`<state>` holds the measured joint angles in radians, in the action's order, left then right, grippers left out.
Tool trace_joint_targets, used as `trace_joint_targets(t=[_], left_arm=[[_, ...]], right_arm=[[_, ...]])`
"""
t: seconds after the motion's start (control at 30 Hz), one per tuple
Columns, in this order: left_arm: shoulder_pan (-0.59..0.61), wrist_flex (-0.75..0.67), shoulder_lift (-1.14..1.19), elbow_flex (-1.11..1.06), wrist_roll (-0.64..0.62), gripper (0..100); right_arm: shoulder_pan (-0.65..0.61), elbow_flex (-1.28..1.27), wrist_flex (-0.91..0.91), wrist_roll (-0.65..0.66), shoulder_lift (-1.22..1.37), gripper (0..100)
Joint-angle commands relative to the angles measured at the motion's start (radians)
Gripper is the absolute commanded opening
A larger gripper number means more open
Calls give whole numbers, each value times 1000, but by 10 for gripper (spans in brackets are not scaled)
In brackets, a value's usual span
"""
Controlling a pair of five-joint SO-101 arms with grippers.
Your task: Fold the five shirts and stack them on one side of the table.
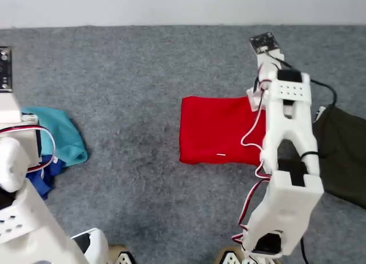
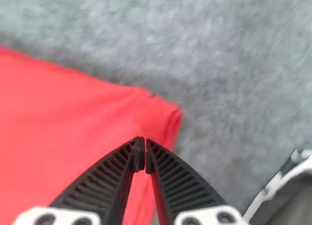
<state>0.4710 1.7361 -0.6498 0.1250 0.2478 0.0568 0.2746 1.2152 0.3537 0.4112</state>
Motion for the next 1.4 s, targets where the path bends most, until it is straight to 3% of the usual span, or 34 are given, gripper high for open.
trace_joint_targets(t=[0.0, 0.3, 0.47, 0.73, 1.03, 1.1, 1.17, 1.27, 1.37], left_arm=[[6, 17, -15, -1, 9, 16], [5, 17, -15, -2, 9, 16], [5, 17, -15, -2, 9, 16], [5, 17, -15, -2, 9, 16], [5, 17, -14, -2, 9, 16], [5, 17, -12, -2, 9, 16], [5, 17, -9, -4, 9, 16], [3, 17, -6, -4, 9, 16], [2, 17, -6, -13, 9, 16]], right_arm=[[-65, 94, 208, -40, -102, 14], [-344, 95, 499, -44, -145, 15], [-470, 43, 547, -44, -105, 13], [-369, -41, 380, -44, 128, 11], [-326, -2, 506, -61, -125, 21], [-283, 6, 495, -91, -160, 80], [-240, 12, 472, -124, -162, 204], [-182, 14, 407, -285, -140, 374], [-159, 17, 341, -416, -88, 408]])
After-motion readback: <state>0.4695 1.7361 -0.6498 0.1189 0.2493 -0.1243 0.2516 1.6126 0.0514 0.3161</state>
